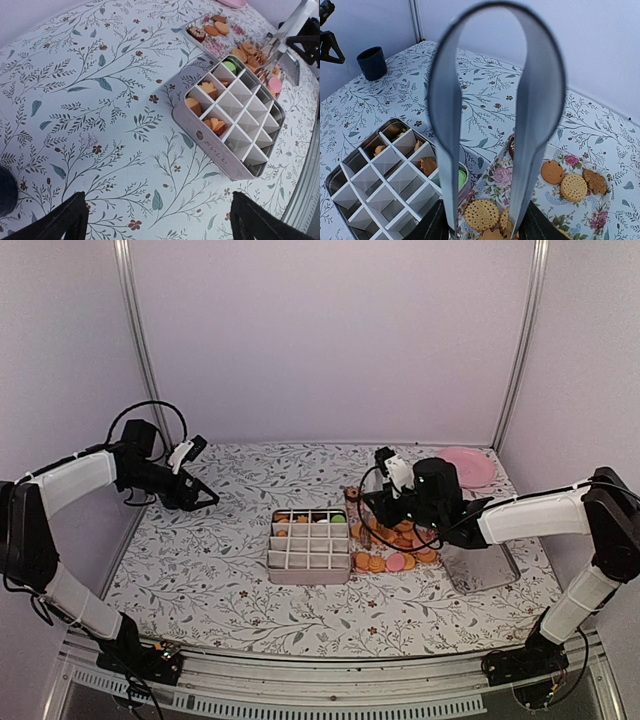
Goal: Pack the cookies
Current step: Pick up the fake cookies from the plate.
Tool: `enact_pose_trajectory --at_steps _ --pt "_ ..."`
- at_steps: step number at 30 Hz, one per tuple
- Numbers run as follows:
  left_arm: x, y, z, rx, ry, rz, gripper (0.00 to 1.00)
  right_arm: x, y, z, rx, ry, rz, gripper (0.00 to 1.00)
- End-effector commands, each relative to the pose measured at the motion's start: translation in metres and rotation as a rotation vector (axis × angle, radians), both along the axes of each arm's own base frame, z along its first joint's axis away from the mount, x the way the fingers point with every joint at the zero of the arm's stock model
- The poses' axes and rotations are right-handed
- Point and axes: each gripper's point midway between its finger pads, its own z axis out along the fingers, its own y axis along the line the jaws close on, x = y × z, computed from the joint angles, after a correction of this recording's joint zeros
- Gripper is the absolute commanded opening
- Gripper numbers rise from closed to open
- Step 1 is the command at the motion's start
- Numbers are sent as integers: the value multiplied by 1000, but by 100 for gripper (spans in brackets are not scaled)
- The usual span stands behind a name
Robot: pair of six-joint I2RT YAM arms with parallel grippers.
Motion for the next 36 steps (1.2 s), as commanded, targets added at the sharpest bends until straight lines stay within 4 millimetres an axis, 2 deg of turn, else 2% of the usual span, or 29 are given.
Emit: enact_pose_trajectory --at_steps 1,6,11,19,29,36 --pt "-1 2 -1 -17 3 8 99 1 -2 22 0 -85 -24 48" --pt "-2 -1 -2 -38 16 -2 99 5 -2 48 4 -150 -29 47" --pt "-3 -3 -3 -47 24 -7 99 12 1 56 -8 -175 -31 47" --pt "-5 -4 -4 -50 28 -18 99 18 7 34 -24 -132 -14 44" --pt "-6 -6 -1 -66 24 -26 99 -1 -5 1 -31 -49 -24 36" --pt "-8 -8 2 -79 21 -35 99 -13 -3 -2 -40 -39 -7 29"
